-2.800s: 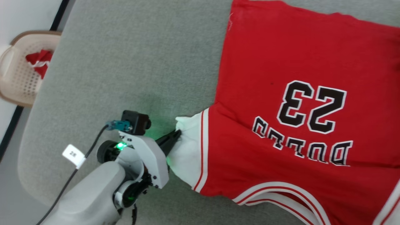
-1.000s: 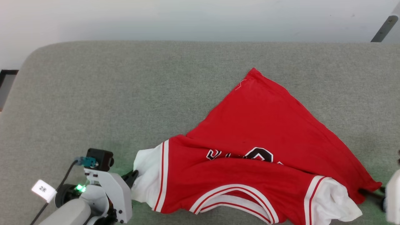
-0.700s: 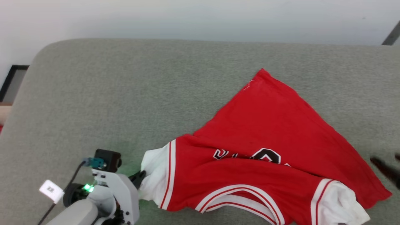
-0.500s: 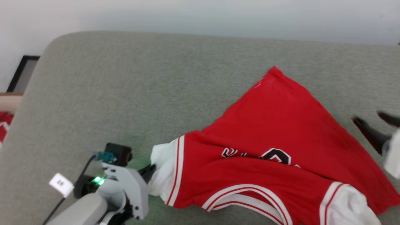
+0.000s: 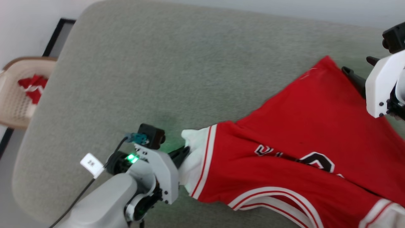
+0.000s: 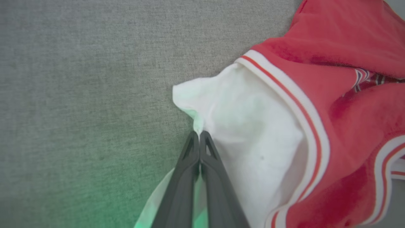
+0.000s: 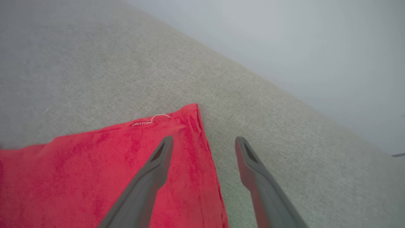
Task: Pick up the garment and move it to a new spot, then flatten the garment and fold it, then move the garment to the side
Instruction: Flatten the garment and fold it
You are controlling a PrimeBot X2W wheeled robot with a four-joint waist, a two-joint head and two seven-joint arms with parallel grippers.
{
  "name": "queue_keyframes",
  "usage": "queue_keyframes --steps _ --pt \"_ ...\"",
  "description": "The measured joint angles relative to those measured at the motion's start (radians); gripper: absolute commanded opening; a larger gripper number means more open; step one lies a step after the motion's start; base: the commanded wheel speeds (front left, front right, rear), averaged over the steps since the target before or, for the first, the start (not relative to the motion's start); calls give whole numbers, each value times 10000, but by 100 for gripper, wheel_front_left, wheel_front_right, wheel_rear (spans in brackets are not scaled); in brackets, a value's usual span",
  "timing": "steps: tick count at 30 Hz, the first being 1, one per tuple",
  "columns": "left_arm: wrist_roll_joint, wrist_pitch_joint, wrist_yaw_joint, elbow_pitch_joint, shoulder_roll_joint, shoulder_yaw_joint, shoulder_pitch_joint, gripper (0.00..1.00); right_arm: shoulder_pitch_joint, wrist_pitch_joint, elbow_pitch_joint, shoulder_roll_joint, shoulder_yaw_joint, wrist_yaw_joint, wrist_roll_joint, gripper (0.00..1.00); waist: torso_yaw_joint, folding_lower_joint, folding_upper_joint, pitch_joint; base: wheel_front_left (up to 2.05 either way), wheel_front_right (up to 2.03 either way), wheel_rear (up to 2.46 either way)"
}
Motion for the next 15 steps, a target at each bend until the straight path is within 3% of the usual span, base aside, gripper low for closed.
queue_keyframes --steps 7,14,15 --pt "86 -207 -504 640 -631 -142 -547 0 -1419 -328 2019 -265 1873 0 796 100 699 0 0 487 0 0 0" --pt "107 -414 -940 1262 -1112 -213 -882 0 -2272 422 3384 -422 3095 0 1816 100 1282 0 0 833 0 0 0" --pt "102 -441 -978 1342 -1141 -221 -922 0 -2384 619 3544 -422 3185 0 1950 39 1330 0 0 873 0 0 0"
